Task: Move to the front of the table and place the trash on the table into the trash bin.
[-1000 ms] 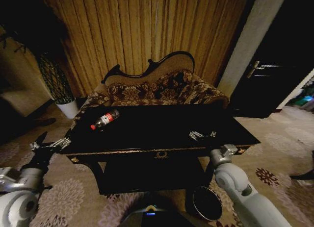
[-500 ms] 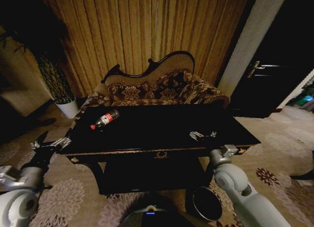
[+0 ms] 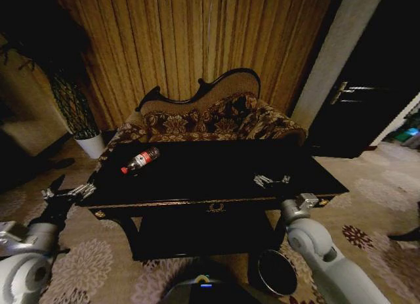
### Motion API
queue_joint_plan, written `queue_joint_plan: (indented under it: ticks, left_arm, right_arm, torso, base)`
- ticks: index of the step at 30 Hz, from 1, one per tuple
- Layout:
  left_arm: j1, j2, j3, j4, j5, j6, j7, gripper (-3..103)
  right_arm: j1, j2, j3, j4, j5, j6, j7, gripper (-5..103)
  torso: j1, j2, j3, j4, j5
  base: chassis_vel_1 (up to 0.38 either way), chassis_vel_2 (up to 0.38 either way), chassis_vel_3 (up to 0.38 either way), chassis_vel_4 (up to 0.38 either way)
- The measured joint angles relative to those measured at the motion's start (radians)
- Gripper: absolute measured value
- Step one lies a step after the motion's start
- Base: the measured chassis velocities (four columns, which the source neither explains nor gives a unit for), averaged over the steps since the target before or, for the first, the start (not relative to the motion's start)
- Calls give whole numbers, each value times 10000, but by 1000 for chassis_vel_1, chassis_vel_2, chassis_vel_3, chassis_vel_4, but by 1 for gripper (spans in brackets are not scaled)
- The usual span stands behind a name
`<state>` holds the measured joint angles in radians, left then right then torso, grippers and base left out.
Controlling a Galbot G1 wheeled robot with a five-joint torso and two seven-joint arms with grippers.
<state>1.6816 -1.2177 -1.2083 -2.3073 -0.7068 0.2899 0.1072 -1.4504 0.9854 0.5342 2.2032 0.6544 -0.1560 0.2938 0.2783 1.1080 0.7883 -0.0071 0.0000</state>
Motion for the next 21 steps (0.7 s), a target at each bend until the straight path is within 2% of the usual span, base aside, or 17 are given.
queue_joint_plan:
  ticks: [5,8,13,15,16,19,21]
  left_arm:
    - [-340,491,31,346,-245,207,-2,100]
    - [-710,1121,142,782,-393,328,-6,100]
    - [-927,1653,198,1245,-471,352,139,100]
    - [-1122,2313,227,1846,-642,389,488,100]
    - [-1122,2313,227,1846,-642,389,488,100]
    - [-1326,3090,279,2537,-976,394,1154,100]
    - [-1448,3314,317,2720,-1059,395,1316,100]
  right_arm:
    - [38,-41,72,-3,41,19,21,100]
    - [-2,-57,179,-20,52,38,31,100]
    - [-34,-25,204,-15,53,41,43,100]
    - [-35,16,174,-14,41,43,49,100]
    - [-35,16,174,-14,41,43,49,100]
    - [-37,4,141,-8,31,44,53,100]
    - [-36,-16,142,-5,30,45,55,100]
  torso:
    - [1,0,0,0,-2]
    - [1,-1,0,-1,-1]
    - [1,-1,0,-1,0]
    - [1,-1,1,0,-2]
    - [1,-1,1,0,-2]
    - [1,-1,1,0,-3]
    - [1,-1,1,0,-2]
  base:
    - [0,0,0,0]
    - [0,0,0,0]
    - [0,0,0,0]
    - [0,0,0,0]
    - [0,0,0,0]
    - [0,0,0,0]
    - [0,0,0,0]
